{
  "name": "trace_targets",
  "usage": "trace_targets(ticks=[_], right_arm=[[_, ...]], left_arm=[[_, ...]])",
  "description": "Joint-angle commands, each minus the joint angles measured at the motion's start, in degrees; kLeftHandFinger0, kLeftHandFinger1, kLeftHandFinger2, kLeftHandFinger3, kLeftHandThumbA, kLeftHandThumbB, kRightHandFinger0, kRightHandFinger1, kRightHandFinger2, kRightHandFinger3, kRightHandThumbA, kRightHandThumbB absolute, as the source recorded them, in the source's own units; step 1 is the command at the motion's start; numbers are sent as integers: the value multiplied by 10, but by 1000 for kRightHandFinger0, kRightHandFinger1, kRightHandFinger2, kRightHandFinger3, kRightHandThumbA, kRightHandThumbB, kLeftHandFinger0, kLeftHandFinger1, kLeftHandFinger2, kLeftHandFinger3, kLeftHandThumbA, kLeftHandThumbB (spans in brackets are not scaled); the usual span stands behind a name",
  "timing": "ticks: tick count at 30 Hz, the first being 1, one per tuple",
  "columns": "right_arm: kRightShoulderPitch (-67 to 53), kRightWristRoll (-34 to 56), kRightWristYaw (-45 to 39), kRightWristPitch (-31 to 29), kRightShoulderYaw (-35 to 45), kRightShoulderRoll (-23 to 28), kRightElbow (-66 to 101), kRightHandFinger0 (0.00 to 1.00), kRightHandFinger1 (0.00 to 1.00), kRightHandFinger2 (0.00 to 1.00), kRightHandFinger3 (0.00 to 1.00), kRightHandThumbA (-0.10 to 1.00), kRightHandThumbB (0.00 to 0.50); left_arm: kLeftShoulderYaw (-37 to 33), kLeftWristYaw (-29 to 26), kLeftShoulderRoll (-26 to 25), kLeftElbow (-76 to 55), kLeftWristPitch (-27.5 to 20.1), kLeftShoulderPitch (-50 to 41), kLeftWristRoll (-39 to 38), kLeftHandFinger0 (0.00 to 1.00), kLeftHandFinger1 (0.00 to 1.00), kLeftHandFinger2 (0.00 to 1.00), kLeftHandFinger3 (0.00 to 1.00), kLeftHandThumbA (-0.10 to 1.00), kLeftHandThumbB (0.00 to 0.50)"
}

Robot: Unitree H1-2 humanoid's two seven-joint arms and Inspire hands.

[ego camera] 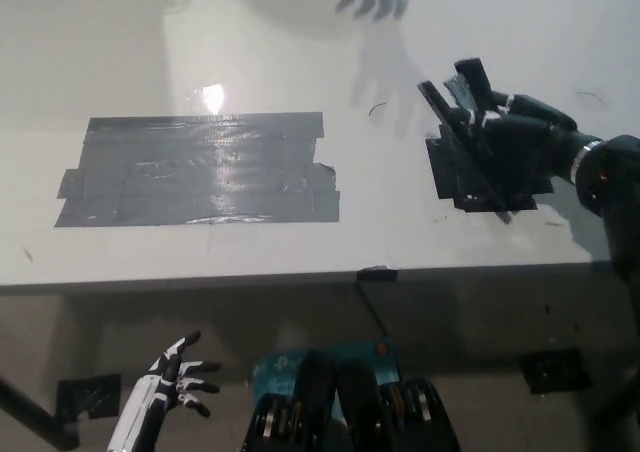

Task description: A stapler is kept on the black spot marked on the desk infront of the robot. The robot picks up the stapler using its right hand and passes it to a person

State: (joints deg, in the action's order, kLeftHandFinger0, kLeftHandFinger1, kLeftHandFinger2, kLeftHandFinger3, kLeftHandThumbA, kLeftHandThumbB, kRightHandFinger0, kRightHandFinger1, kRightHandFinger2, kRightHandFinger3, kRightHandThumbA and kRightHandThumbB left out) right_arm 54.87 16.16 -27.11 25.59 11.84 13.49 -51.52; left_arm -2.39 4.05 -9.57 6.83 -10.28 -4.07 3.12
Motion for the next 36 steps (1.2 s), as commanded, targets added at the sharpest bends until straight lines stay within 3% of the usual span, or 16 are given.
trace_targets(ticks=[1, 3, 5, 6, 8, 12, 16, 19, 21, 25, 28, 30, 32, 33, 35, 36], right_arm=[[90, 302, 102, 13, -69, -8, 198, 0, 0, 0, 0, 934, 1], [90, 319, 126, 13, -84, -22, 222, 0, 0, 0, 0, 958, 12], [94, 320, 143, 13, -87, -31, 228, 0, 0, 0, 0, 922, 27], [98, 318, 149, 13, -84, -37, 225, 0, 0, 0, 0, 851, 41], [110, 304, 174, 13, -75, -51, 215, 0, 0, 0, 0, 870, 21], [141, 273, 192, 13, -67, -69, 191, 0, 0, 0, 0, 894, 46], [162, 243, 192, 13, -67, -71, 171, 0, 0, 0, 0, 942, 17], [183, 172, 203, 13, -67, -78, 158, 0, 0, 0, 0, 977, 39], [218, 87, 267, 13, -73, -94, 130, 0, 0, 0, 0, 896, 66], [233, -4, 289, -6, -122, -92, 117, 0, 0, 0, 0, 925, 66], [258, -118, 326, -54, -211, -86, 72, 0, 0, 16, 5, 1000, 54], [277, -179, 368, -87, -263, -89, 32, 7, 88, 184, 61, 1000, 48], [283, -194, 380, -98, -276, -90, 21, 1, 104, 235, 48, 1000, 49], [291, -213, 395, -116, -295, -91, 5, 54, 136, 278, 89, 1000, 58], [304, -233, 411, -136, -317, -93, -20, 60, 125, 283, 73, 1000, 64], [309, -240, 418, -146, -326, -93, -29, 12, 66, 219, 15, 1000, 65]], left_arm=[[-4, 21, -10, -31, 12, 5, -7, 667, 870, 944, 961, 1000, 500], [-7, 29, -15, -27, 4, 4, -13, 910, 1000, 1000, 1000, 1000, 500], [-10, 33, -17, -26, 4, 4, -14, 956, 1000, 1000, 1000, 1000, 500], [-10, 34, -18, -26, 6, 4, -14, 959, 1000, 1000, 1000, 1000, 500], [-10, 35, -16, -28, 12, 3, -17, 963, 1000, 1000, 1000, 1000, 500], [-11, 35, -16, -28, 15, 5, -17, 958, 1000, 1000, 1000, 1000, 500], [-11, 36, -16, -29, 18, 7, -14, 959, 1000, 1000, 1000, 1000, 500], [-10, 37, -17, -32, 23, 9, -14, 957, 1000, 1000, 1000, 1000, 500], [-10, 38, -17, -35, 28, 11, -12, 941, 1000, 1000, 1000, 1000, 500], [-8, 39, -16, -36, 33, 14, -12, 938, 1000, 1000, 1000, 1000, 500], [-8, 43, -16, -35, 34, 18, -13, 925, 1000, 1000, 1000, 1000, 500], [-7, 43, -15, -37, 41, 17, -14, 913, 1000, 1000, 1000, 1000, 500], [-7, 43, -14, -39, 44, 17, -13, 911, 1000, 1000, 1000, 1000, 500], [-8, 43, -15, -37, 40, 19, -13, 894, 1000, 1000, 1000, 1000, 500], [-9, 45, -16, -35, 33, 21, -13, 884, 1000, 1000, 1000, 1000, 500], [-10, 46, -16, -33, 31, 22, -14, 875, 1000, 1000, 1000, 1000, 500]])
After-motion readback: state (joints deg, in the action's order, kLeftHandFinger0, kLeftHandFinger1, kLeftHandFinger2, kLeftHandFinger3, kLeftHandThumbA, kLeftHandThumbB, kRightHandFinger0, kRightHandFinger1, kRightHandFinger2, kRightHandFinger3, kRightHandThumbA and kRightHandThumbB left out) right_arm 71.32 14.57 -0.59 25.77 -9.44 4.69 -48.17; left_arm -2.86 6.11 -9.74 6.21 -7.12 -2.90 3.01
